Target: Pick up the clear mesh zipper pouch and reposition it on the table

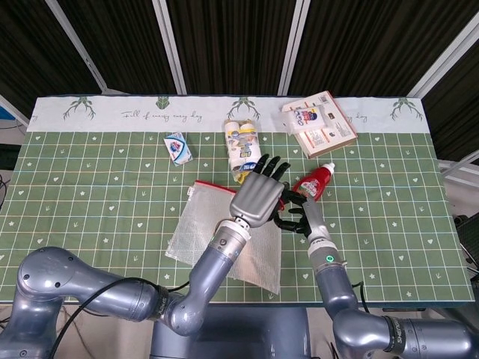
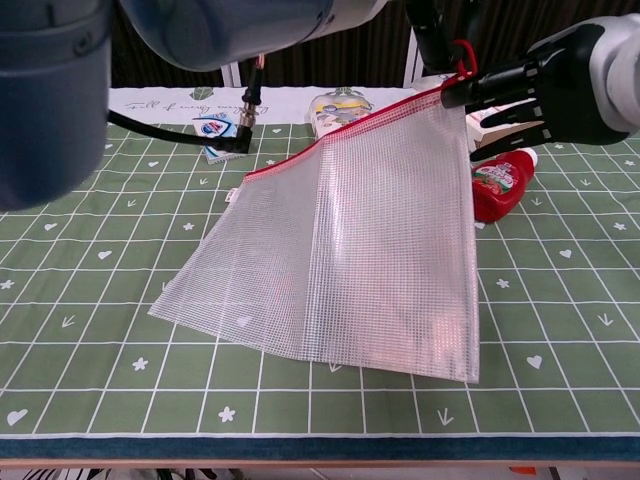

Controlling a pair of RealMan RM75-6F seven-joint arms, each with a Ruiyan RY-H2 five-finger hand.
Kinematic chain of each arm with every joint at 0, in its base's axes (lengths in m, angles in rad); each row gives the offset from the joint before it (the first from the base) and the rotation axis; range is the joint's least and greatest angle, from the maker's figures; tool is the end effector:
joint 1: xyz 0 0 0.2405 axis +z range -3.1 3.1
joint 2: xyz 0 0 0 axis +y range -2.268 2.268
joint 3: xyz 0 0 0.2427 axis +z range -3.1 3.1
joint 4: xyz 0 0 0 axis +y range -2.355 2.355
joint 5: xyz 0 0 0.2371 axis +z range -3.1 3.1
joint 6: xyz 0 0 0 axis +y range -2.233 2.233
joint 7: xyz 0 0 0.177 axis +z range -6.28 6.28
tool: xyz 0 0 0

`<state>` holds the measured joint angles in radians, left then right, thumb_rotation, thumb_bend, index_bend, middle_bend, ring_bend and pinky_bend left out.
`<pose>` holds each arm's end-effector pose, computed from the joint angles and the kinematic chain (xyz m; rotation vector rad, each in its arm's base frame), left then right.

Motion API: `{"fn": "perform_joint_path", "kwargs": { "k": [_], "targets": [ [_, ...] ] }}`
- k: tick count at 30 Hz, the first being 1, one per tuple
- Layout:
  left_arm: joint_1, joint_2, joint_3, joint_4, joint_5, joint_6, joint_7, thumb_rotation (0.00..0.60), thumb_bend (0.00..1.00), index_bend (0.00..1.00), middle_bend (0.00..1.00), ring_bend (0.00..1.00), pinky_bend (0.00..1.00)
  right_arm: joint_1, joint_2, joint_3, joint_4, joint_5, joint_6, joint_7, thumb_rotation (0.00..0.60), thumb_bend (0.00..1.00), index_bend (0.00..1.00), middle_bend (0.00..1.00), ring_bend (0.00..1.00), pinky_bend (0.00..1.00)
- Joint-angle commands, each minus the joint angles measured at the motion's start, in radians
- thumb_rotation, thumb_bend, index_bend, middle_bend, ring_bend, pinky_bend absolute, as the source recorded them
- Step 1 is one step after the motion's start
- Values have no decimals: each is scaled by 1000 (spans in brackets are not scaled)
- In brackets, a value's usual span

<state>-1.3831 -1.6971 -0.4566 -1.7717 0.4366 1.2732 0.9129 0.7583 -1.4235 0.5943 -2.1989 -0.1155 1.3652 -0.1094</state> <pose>0.1428 0.3336 -0.0498 -1.9228 -0.8027 -1.1090 -0.0508 -0.3194 0.0200 0.8252 -2.1087 1.1718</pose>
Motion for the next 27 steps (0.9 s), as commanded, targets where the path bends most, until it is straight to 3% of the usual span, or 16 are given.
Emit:
{"fn": "perform_joint_path", "kwargs": {
  "k": [1,12,27],
  "targets": [
    [12,16,9,-15,5,2,-4,600,495,578,122,0,0,-5,7,6,-6,1,-5,4,600,514,576,204,0,219],
    [67,83,44,-60,20,8,-31,600,495,578,123,0,0,-20,37,46,-31,21,-27,39,600,523,594,221,0,219],
    [97,103,73,-66,31,-5,-62,600,495,578,122,0,0,-25,55,91,-65,32,-31,97,600,524,615,238,0,227]
  ]
}}
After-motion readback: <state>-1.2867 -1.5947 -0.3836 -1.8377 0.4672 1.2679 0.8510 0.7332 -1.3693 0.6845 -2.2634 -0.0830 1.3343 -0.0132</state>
